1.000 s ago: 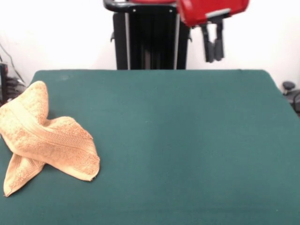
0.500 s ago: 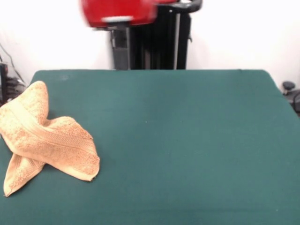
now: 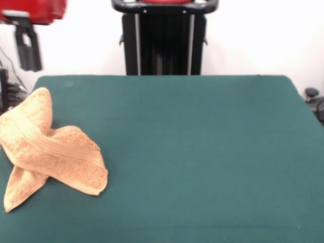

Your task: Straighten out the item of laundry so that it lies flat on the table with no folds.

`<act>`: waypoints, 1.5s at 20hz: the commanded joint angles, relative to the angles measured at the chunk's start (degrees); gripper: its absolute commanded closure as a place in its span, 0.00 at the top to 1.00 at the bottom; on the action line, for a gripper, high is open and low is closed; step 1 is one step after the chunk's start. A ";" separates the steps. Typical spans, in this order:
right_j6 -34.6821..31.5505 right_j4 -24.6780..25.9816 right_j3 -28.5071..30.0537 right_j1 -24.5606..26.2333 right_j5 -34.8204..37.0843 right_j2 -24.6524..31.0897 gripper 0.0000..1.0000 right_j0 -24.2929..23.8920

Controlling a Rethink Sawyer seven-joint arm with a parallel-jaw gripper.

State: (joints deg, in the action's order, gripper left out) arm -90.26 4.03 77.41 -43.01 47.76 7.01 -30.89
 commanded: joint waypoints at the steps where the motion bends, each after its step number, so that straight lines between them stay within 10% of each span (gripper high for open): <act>1: -15.10 -2.93 -1.37 3.03 5.45 -1.35 0.00 2.56; 30: -12.94 -7.09 -2.25 8.03 4.30 -4.09 0.00 3.84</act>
State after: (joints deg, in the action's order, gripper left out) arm -90.26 -0.82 74.15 -37.22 47.76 2.52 -28.75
